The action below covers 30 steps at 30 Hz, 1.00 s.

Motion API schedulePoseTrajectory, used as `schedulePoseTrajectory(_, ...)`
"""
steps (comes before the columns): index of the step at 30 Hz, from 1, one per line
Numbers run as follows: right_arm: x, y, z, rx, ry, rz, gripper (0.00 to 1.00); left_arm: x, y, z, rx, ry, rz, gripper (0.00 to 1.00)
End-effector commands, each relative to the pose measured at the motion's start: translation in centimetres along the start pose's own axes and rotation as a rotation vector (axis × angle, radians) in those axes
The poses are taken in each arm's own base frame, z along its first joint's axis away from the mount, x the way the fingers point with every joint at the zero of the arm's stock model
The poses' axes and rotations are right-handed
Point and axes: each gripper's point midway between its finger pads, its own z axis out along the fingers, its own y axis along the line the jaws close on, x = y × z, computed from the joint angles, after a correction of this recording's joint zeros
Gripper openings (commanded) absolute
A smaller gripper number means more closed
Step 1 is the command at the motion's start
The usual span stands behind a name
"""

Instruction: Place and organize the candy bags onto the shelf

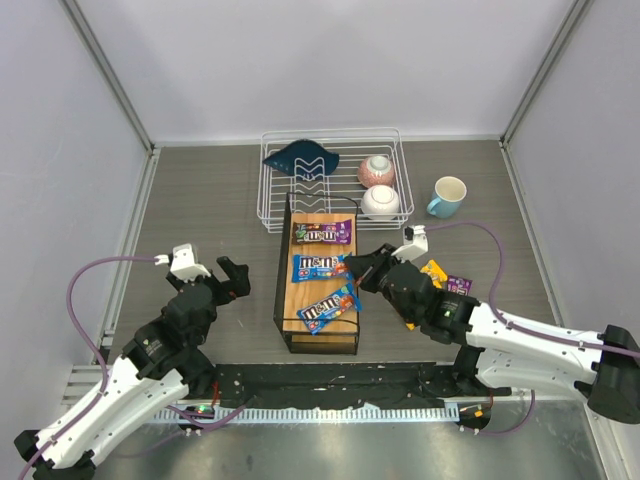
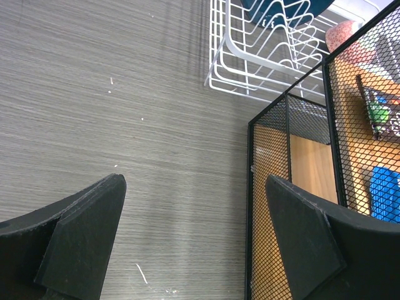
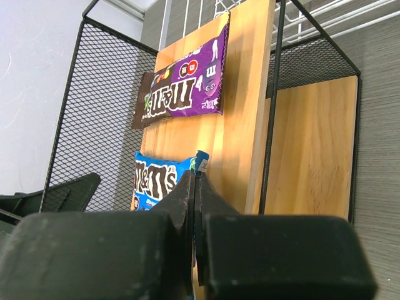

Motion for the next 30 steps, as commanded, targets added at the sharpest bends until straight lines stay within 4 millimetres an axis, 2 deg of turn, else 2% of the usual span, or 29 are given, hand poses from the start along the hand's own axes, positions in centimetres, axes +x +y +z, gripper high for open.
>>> schedulePoseTrajectory(1, -1.8, 2.0, 0.1, -0.038, -0.071, 0.061, 0.01, -0.5, 0.1, -0.1, -0.009, -0.021, -0.016, 1.0)
schedulePoseTrajectory(20, -1.3, 2.4, 0.5, -0.037, -0.054, 0.053, 0.02, -0.4, 0.2, -0.1, -0.012, -0.024, -0.015, 1.0)
schedulePoseTrajectory(22, -1.3, 2.6, 0.4, -0.045, -0.05, 0.052, 0.1, -0.4, 0.2, -0.1, -0.011, -0.022, -0.014, 1.0)
schedulePoseTrajectory(23, -1.3, 2.6, 0.4, -0.047, -0.051, 0.052, 0.19, -0.4, 0.2, -0.1, -0.01, -0.023, -0.014, 1.0)
schedulePoseTrajectory(26, -1.7, 2.7, 0.1, -0.055, -0.056, 0.047, 0.37, -0.5, 0.1, -0.1, -0.009, -0.025, -0.015, 1.0)
schedulePoseTrajectory(30, -2.3, 2.5, -0.5, -0.053, -0.071, 0.041, 0.5, -0.5, 0.2, -0.2, -0.01, -0.026, -0.016, 1.0)
